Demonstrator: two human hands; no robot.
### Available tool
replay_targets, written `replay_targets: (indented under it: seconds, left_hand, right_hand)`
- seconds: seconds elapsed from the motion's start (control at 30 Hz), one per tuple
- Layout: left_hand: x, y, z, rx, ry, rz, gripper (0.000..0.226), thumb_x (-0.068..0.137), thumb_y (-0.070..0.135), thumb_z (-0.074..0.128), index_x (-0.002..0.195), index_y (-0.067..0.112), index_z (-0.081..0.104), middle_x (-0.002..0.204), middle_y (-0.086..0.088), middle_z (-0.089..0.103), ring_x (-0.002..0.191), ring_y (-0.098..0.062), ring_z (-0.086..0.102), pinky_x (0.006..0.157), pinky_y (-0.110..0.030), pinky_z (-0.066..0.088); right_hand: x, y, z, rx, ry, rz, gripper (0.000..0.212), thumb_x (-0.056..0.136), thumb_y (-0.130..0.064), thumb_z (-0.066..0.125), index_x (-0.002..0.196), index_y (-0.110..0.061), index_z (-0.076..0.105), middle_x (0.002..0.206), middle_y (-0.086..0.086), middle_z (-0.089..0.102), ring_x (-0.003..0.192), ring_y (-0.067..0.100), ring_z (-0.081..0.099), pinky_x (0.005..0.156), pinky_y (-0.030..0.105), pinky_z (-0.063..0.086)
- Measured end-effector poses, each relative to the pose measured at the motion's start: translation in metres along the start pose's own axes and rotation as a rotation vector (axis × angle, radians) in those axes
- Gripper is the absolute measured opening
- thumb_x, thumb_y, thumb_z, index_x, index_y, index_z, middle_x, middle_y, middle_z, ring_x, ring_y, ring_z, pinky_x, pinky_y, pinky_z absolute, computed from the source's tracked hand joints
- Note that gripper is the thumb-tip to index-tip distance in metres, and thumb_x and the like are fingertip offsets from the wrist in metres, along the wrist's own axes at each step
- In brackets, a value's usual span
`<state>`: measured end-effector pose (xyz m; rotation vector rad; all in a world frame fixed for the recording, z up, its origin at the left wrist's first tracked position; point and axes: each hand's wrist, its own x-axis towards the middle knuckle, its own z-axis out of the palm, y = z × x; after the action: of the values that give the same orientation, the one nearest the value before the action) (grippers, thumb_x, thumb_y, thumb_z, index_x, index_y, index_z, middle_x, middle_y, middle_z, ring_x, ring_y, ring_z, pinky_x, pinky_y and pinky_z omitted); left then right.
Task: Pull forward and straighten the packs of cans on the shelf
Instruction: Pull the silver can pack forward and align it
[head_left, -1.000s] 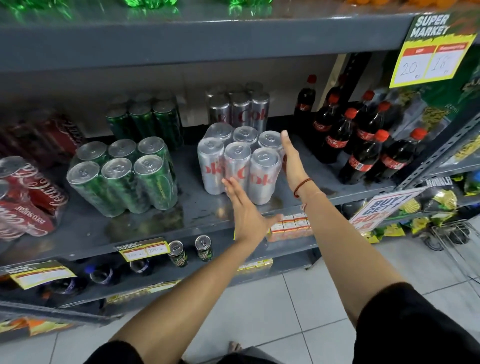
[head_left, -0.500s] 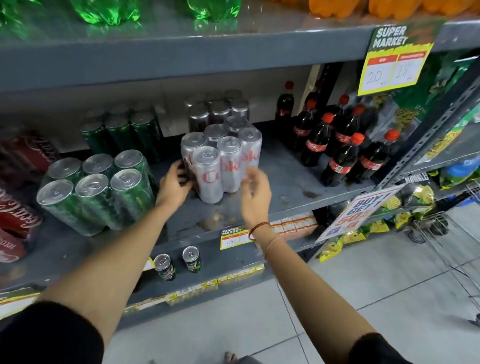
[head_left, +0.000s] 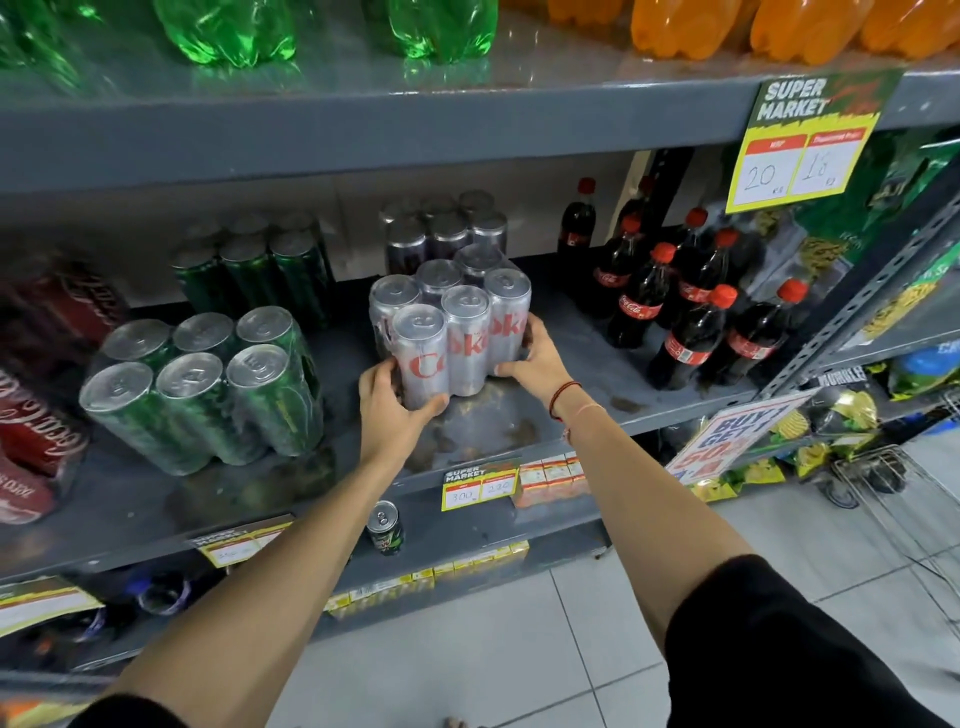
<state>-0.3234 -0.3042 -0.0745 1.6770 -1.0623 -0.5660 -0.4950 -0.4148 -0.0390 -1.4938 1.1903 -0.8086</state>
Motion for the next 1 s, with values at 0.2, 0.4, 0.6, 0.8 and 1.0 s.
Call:
replay_targets:
  seconds: [0.2, 0.4, 0.6, 0.8, 1.0]
  left_hand:
    - [0.009, 0.004, -0.010, 0.006, -0.059, -0.008, 0.078, 0.061, 0.019, 0.086, 0.128, 0.008, 0.047, 0.128, -0.012, 0.046, 0.111, -0.024, 0.057, 0.098, -0.033, 0.045]
    - [0.014, 0.008, -0.015, -0.004, -0.146, -0.001, 0.071, 0.063, 0.015, 0.085, 0.125, 0.011, 0.051, 0.123, -0.012, 0.055, 0.107, -0.019, 0.059, 0.094, -0.030, 0.047]
    - [0.003, 0.013, -0.009, 0.138, -0.121, 0.029, 0.074, 0.063, 0.019, 0.083, 0.126, 0.013, 0.045, 0.125, -0.010, 0.058, 0.117, -0.026, 0.053, 0.098, -0.038, 0.043]
    - [-0.010, 0.018, -0.001, 0.156, -0.132, 0.000, 0.081, 0.067, 0.008, 0.080, 0.136, 0.011, 0.036, 0.133, -0.014, 0.052, 0.122, -0.030, 0.050, 0.102, -0.046, 0.043]
    - [-0.029, 0.023, 0.003, 0.146, -0.192, 0.022, 0.085, 0.067, 0.006, 0.079, 0.138, 0.014, 0.034, 0.135, -0.012, 0.050, 0.122, -0.029, 0.051, 0.100, -0.048, 0.045]
  right_hand:
    - [-0.008, 0.003, 0.000, -0.154, 0.091, -0.056, 0.077, 0.065, -0.008, 0.082, 0.129, -0.004, 0.039, 0.130, 0.018, 0.042, 0.121, 0.030, 0.046, 0.103, 0.040, 0.039]
    - [-0.025, 0.020, -0.001, -0.176, 0.213, -0.124, 0.069, 0.064, -0.019, 0.085, 0.121, -0.007, 0.047, 0.114, 0.009, 0.045, 0.109, 0.026, 0.050, 0.094, 0.033, 0.041]
    - [-0.025, 0.024, -0.008, -0.093, 0.094, -0.085, 0.064, 0.069, -0.019, 0.082, 0.122, -0.013, 0.047, 0.117, 0.004, 0.059, 0.108, 0.020, 0.055, 0.096, 0.035, 0.046]
    - [-0.027, 0.023, -0.022, -0.103, 0.030, -0.055, 0.057, 0.073, -0.021, 0.079, 0.120, -0.017, 0.048, 0.110, -0.004, 0.060, 0.103, 0.015, 0.057, 0.086, 0.021, 0.044]
    - [-0.047, 0.034, -0.040, -0.174, 0.036, -0.079, 0.070, 0.066, -0.012, 0.084, 0.124, -0.014, 0.045, 0.114, -0.002, 0.059, 0.106, 0.013, 0.055, 0.092, 0.029, 0.046]
